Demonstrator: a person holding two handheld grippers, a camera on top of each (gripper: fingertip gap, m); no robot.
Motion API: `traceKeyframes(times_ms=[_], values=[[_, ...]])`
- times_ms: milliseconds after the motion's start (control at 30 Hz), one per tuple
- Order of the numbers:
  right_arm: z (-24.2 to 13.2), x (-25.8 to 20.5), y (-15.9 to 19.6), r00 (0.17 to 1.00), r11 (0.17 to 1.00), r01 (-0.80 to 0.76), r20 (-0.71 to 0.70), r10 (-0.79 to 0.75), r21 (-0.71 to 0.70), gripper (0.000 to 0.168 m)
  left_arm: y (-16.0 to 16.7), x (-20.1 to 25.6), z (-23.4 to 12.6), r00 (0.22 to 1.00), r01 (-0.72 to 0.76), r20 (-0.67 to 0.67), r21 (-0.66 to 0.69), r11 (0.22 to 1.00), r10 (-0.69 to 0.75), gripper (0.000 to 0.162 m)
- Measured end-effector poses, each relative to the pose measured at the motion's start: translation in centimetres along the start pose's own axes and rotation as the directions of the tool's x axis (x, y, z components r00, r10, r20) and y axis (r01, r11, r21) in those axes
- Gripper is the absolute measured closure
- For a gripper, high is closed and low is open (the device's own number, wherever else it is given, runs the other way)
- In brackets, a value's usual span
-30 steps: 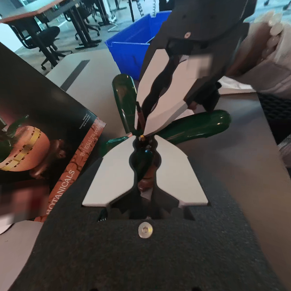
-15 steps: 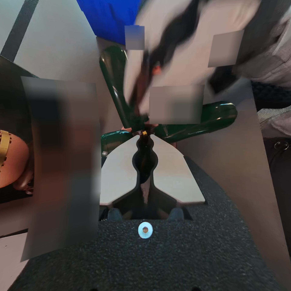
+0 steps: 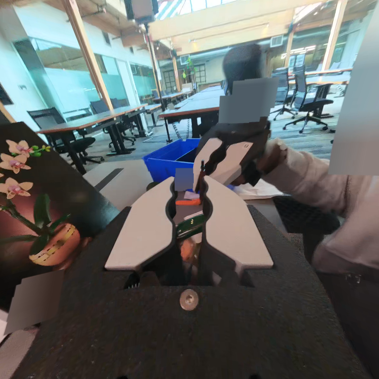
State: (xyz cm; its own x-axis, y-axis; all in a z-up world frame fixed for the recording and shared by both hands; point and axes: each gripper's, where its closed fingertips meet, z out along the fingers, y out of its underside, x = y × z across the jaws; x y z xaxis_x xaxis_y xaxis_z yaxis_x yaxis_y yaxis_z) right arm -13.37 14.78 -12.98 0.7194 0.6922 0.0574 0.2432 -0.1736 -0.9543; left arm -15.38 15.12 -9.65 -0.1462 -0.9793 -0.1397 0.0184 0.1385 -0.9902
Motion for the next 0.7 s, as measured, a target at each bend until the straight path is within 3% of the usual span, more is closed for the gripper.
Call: traceKeyframes(times_ms=[100,233,367,500,600,700], values=[[0.6,-2.4,0.4,0.996,0.999,-0.022,0.080,0.025,-0.040,0.163,-0.7,2.4,-0.4,1.000,-0.016,-0.022,0.021,1.000,0.016,0.139],[0.8,-4.1,0.3,0.992,0.998,0.005,0.122,0.002,-0.061,0.163,0.7,4.2,0.3,0.997,-0.046,-0.062,-0.060,0.997,0.042,0.135],[1.1,-5.5,0.8,0.987,0.993,0.044,0.159,-0.026,-0.112,0.163,0.5,5.3,0.3,0.994,-0.035,-0.108,-0.021,0.999,0.033,0.158],[1.1,-5.0,-0.2,0.993,0.995,0.081,0.093,-0.075,-0.061,0.161,-0.4,4.3,-0.5,0.991,0.107,-0.094,0.072,0.992,-0.100,0.159],[1.1,-4.3,-0.3,0.994,0.993,0.108,0.010,-0.108,-0.053,0.143,-1.8,3.4,-1.6,0.968,0.234,-0.129,0.172,0.957,-0.214,0.160],[1.6,-4.6,-0.9,0.983,0.984,0.175,-0.043,-0.176,-0.020,0.149,-1.9,3.3,-1.7,0.960,0.264,-0.144,0.177,0.948,-0.240,0.160]])
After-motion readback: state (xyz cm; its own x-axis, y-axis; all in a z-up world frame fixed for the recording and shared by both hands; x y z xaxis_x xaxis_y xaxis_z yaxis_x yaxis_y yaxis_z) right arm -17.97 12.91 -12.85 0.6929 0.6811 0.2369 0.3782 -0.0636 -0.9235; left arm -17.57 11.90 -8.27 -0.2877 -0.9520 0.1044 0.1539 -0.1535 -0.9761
